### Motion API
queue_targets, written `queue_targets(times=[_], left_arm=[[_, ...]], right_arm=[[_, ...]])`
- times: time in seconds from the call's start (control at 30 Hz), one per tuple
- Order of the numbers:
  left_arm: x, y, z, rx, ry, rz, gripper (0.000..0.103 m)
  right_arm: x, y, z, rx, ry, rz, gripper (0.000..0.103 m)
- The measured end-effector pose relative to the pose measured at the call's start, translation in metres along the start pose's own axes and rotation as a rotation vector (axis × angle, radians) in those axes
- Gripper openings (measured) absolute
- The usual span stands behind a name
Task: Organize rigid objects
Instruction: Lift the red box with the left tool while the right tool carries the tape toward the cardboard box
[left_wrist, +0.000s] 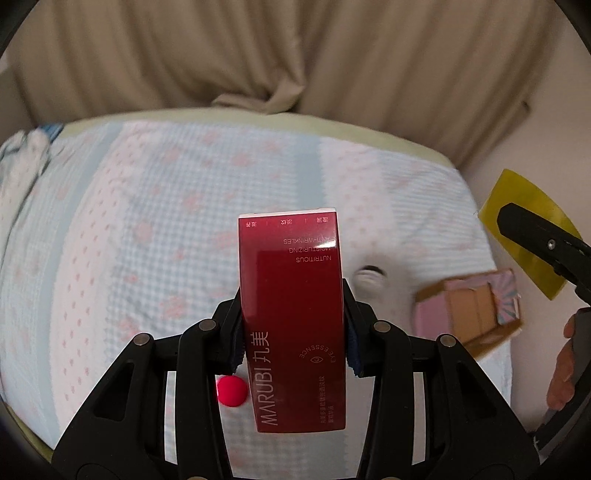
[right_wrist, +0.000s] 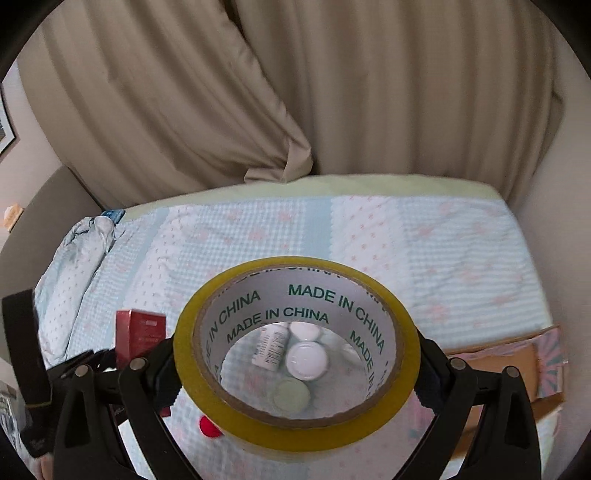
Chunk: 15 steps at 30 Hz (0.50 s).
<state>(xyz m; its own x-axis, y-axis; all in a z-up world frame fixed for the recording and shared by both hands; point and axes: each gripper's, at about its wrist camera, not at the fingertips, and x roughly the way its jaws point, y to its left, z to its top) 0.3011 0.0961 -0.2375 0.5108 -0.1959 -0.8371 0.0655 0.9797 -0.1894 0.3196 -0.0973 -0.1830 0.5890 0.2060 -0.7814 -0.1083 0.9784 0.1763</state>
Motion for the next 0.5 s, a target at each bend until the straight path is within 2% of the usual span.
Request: queue_targets(times=[0.27,0.37,0.5], left_arm=[[-0.02,-0.11,-0.007,0.062,-0.016,-0.066,0.038],[-0.019,-0.16,-0.014,0.072,-0.003,-0.082,0.038],[-0.002,-0.221,-0.027,0.044,0.04,-0.101,0.038]], right_arm=[[-0.081,-0.075,-0.013,-0.079,-0.059,-0.034,0.098],[-0.101,-0.123,-0.024,-0.126,-0.046,-0.023,0.098],[-0.107,-0.186,-0.04,-0.17,0.007,-0.02,0.098]])
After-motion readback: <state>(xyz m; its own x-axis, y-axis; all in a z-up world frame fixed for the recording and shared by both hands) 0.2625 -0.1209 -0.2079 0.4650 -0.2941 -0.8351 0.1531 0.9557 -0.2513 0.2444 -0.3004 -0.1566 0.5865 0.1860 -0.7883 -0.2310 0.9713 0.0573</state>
